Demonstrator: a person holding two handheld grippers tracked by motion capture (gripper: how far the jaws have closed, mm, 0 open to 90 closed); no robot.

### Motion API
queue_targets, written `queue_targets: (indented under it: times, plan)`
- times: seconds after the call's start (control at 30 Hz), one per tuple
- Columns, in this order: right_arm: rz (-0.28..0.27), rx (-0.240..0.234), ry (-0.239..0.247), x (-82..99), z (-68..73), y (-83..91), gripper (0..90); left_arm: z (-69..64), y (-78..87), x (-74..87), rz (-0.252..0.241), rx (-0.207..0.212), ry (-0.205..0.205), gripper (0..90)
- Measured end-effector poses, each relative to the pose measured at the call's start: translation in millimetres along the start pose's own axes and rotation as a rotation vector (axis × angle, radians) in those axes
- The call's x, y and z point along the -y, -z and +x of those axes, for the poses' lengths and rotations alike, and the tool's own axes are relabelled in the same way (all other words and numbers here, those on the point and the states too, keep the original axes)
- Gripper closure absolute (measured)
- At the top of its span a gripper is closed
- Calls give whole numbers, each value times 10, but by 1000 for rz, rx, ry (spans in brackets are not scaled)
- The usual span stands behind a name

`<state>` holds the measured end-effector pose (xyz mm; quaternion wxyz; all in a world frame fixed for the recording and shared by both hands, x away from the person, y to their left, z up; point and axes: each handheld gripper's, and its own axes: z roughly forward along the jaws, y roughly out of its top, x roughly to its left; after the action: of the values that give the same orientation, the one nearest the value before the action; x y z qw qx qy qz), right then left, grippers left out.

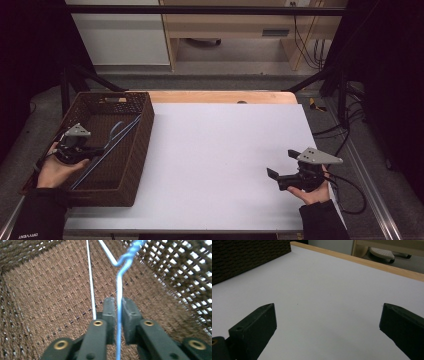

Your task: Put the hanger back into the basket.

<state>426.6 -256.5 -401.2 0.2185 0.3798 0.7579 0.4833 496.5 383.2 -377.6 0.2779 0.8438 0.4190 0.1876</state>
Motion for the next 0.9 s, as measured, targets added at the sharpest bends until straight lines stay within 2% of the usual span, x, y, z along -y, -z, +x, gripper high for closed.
queue_targets:
  times: [0.1, 0.17, 0.23, 0.3, 0.37, 0.5, 0.57, 0.6, 0.83, 0.87, 0.9]
  plan:
    - [-5, -2, -2, -4, -3, 6, 16, -40, 99, -29, -32, -10, -4, 778]
    - [-7, -2, -2, -5, -3, 10, 15, -78, 180, -52, -73, -15, 7, 753]
    - [-7, -2, -5, -7, -1, 13, 15, -115, 258, -75, -118, -11, 16, 717]
    - [-9, -4, -7, -8, -2, 16, 14, -160, 328, -97, -178, 18, 41, 689]
    - [-15, -7, -11, -10, -4, 18, 13, -218, 387, -120, -232, 27, 59, 664]
    - [-24, -8, -15, -13, -9, 27, 13, -375, 470, -176, -310, 41, 51, 576]
    - [-25, -6, -17, -14, -10, 32, 12, -458, 487, -204, -335, 37, 49, 537]
    - [-26, -6, -17, -14, -10, 34, 12, -509, 501, -225, -343, 52, 30, 515]
    - [-37, -8, -17, -18, -19, 44, 8, -832, 523, -334, -421, 106, -3, 418]
    - [-37, -8, -18, -19, -18, 45, 8, -936, 515, -357, -439, 111, -9, 407]
    - [-37, -8, -18, -19, -18, 45, 8, -936, 515, -357, -439, 111, -9, 372]
